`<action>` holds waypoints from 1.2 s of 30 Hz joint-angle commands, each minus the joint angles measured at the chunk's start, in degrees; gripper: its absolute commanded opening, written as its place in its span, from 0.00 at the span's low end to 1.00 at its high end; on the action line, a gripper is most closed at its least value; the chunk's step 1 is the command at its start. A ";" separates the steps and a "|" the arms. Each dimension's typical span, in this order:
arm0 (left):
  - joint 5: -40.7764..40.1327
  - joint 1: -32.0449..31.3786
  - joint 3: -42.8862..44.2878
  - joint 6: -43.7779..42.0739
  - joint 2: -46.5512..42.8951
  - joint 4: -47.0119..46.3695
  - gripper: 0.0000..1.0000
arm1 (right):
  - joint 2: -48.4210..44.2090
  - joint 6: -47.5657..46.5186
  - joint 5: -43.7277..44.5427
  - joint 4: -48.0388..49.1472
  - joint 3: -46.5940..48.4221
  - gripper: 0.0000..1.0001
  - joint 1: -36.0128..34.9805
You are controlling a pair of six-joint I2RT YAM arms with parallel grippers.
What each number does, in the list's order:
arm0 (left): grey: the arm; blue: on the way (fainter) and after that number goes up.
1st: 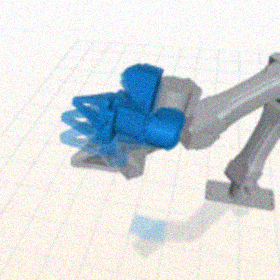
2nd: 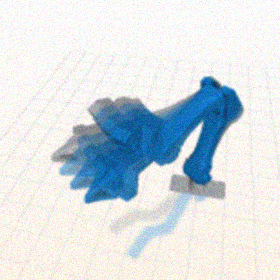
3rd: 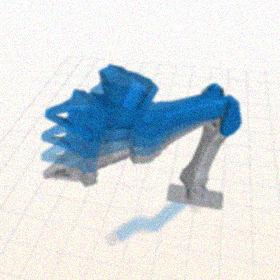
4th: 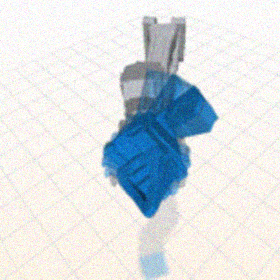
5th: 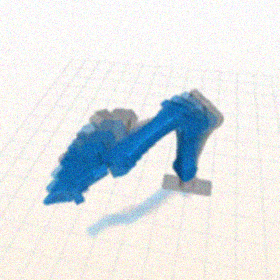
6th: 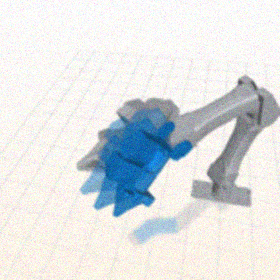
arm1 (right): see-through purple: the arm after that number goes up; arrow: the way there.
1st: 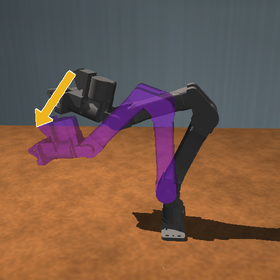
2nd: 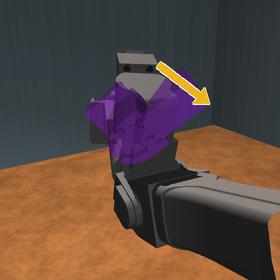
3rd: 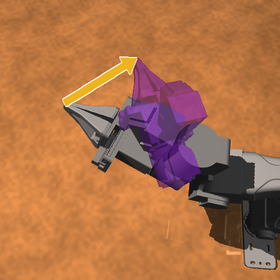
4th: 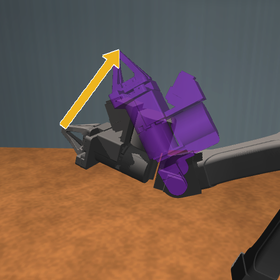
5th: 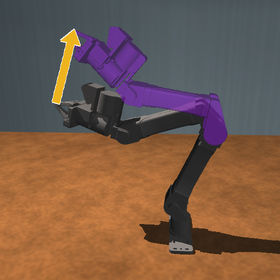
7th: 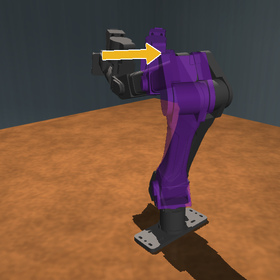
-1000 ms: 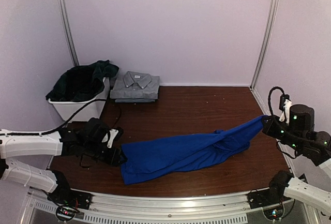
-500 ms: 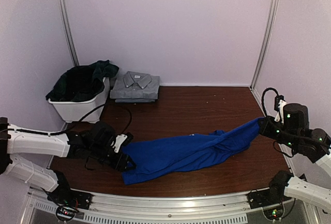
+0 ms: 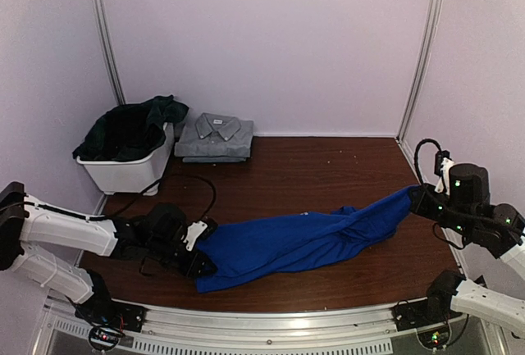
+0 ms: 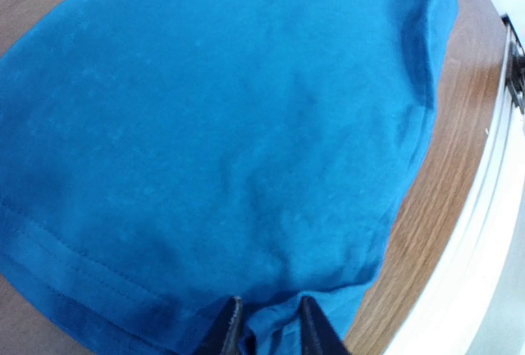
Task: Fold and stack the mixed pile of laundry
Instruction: Flatten out the crumpled T-shirt at the center of the board.
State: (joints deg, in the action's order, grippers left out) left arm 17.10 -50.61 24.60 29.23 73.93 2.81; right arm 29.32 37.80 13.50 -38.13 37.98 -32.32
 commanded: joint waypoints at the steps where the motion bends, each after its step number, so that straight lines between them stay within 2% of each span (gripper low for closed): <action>1: -2.06 -1.94 -0.21 -2.25 -1.32 -5.92 0.13 | 0.57 -0.98 -0.23 2.12 -0.19 0.00 0.24; 3: -3.13 -2.17 -0.21 -2.42 -3.39 -6.07 0.01 | 1.25 -2.30 -1.15 3.35 0.11 0.00 0.37; 7: -11.71 -1.76 3.06 -2.75 -8.88 -0.26 0.00 | 4.96 -6.21 -1.78 4.92 3.81 0.00 0.35; 12: -21.26 3.89 14.90 -4.39 -13.79 8.78 0.00 | 9.38 -13.78 -0.56 10.98 9.94 0.00 0.48; 16: -28.11 7.04 30.39 -8.39 -11.70 12.93 0.00 | 15.02 -22.83 4.13 13.24 19.66 0.00 0.92; 22: -32.71 7.46 54.00 -16.54 -2.58 19.43 0.00 | 24.22 -34.59 3.92 11.28 37.61 0.00 1.07; 28: -32.85 7.54 68.16 -21.15 -0.90 20.99 0.00 | 25.40 -40.69 5.32 10.52 51.64 0.00 1.07; 36: -22.34 7.48 77.51 -24.91 -3.23 23.90 0.00 | 28.26 -42.54 -0.51 2.19 69.64 0.00 1.04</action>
State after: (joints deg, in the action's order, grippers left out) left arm -10.90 -43.33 98.45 7.55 72.82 25.65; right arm 56.53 -2.70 16.27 -31.62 100.29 -31.51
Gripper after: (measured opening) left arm 0.017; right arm 0.006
